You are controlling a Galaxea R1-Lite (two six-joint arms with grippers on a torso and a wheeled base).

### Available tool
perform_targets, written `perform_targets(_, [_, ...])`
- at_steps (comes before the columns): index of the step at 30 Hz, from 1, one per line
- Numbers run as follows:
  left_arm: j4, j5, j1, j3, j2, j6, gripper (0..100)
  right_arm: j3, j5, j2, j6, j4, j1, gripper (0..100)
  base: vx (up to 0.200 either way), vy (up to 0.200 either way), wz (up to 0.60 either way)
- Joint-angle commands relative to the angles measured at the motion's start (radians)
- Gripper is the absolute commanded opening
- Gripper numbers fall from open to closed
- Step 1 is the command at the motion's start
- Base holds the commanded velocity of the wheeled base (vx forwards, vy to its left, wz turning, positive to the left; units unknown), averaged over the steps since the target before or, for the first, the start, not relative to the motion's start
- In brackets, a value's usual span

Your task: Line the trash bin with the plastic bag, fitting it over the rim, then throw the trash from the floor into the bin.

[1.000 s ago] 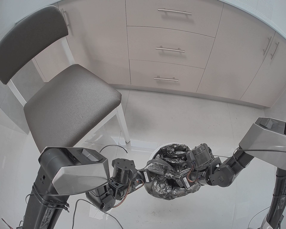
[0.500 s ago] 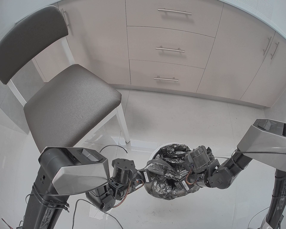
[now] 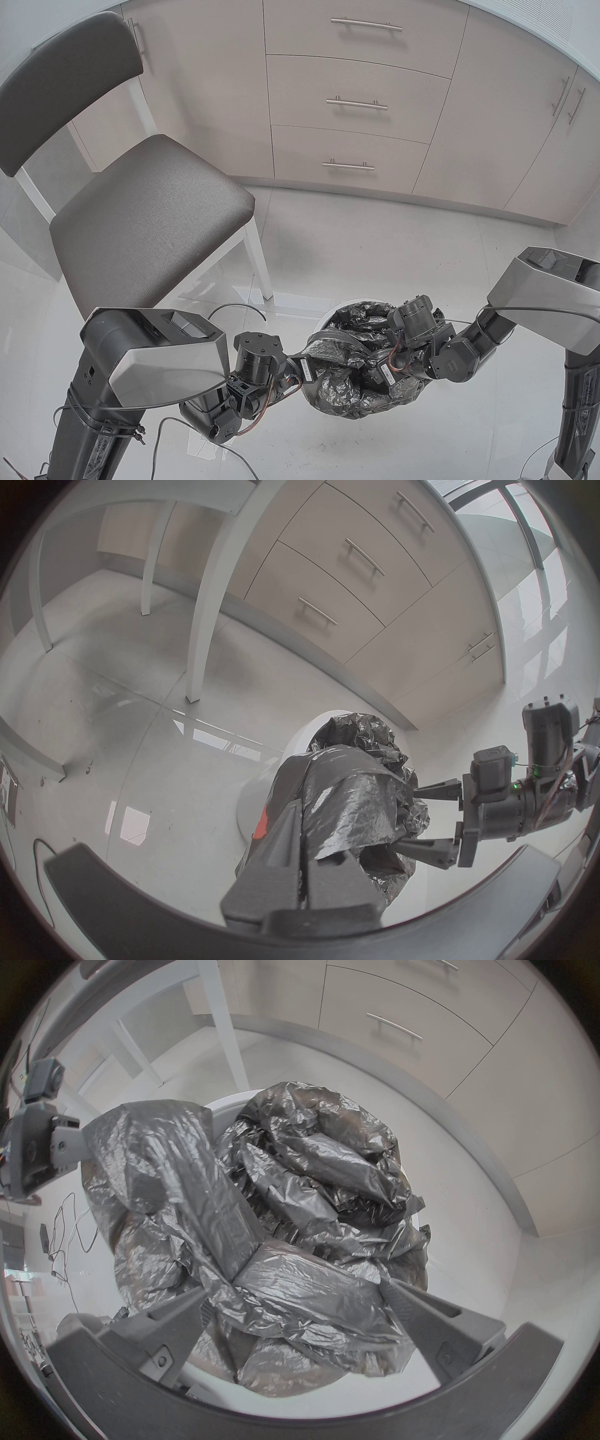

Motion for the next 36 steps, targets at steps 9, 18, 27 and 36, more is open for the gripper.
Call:
perform_targets(9, [0.000,0.002,0.000,-0.001,0.000,0.000,0,-0.049,-0.002,0.032,0.006,-0.003,-0.010,0,0.000,0.000,0.00])
perform_targets(18, [0.000,0.021,-0.005,-0.004,-0.003,0.001,0,-0.020,-0.009,-0.021,0.011,-0.032,-0.011,0,0.000,0.000,0.00])
perform_targets(27, [0.058,0.044,0.004,-0.112,-0.006,0.009,0,0.012,-0.023,-0.082,0.015,-0.104,-0.048,0,0.000,0.000,0.00])
perform_targets(36, [0.224,0.033,0.053,-0.285,0.020,0.030,0,-0.042,-0.029,-0.018,0.023,-0.301,-0.093,0,0.000,0.000,0.00])
